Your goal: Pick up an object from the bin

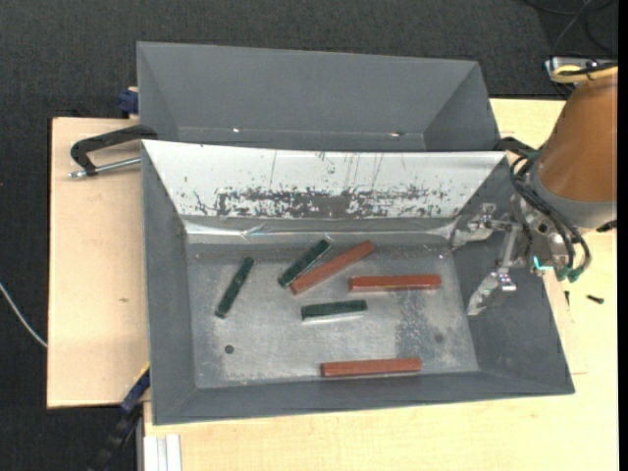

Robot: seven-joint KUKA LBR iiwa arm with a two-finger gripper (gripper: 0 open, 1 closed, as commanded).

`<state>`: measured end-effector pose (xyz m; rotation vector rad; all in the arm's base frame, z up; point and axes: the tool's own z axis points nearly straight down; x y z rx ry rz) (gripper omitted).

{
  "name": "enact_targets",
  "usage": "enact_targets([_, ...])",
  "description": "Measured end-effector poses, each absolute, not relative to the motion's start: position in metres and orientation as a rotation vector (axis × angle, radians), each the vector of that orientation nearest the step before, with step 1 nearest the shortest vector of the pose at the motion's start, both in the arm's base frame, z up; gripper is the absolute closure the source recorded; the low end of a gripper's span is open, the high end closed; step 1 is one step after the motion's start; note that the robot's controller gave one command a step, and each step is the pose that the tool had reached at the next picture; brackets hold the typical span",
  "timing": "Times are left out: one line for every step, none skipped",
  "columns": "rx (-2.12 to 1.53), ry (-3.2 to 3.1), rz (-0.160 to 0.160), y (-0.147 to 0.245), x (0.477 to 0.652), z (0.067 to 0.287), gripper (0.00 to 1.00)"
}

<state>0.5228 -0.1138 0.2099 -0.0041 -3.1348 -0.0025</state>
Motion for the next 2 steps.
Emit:
enact_targets([-0.001, -3.143, 0.0, -0.113, 0.525, 0.214, 0.0])
enact_targets([0.1, -3.148, 0.002, -0.115, 0.542, 0.17, 0.0])
